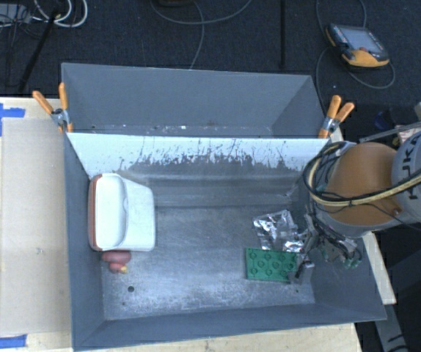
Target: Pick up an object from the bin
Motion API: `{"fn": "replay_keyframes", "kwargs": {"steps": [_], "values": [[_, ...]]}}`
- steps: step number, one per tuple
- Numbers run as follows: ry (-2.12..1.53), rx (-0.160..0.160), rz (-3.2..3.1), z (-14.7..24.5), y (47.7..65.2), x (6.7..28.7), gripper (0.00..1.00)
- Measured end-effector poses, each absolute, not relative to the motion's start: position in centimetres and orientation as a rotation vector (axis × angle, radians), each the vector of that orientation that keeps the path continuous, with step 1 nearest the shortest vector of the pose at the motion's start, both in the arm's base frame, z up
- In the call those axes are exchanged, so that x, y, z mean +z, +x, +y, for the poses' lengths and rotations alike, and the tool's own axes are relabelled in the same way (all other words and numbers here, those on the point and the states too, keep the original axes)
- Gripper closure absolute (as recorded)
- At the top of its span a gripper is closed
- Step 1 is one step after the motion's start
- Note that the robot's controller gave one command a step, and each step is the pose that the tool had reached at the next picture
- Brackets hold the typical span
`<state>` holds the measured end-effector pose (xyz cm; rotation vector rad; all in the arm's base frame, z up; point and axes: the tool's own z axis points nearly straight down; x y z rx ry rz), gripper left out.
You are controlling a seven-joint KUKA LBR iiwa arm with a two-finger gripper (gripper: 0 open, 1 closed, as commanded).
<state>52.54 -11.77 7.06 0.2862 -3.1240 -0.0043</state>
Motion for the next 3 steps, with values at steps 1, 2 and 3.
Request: {"fn": "replay_keyframes", "kwargs": {"steps": [1, 2, 3], "values": [[0.292, 0.000, -3.129, -11.8, 52.6, 7.4, 1.00], [0.296, 0.001, -3.130, -11.7, 52.7, 9.2, 1.00], [0.296, 0.003, -3.133, -11.7, 52.8, 14.5, 1.00]]}}
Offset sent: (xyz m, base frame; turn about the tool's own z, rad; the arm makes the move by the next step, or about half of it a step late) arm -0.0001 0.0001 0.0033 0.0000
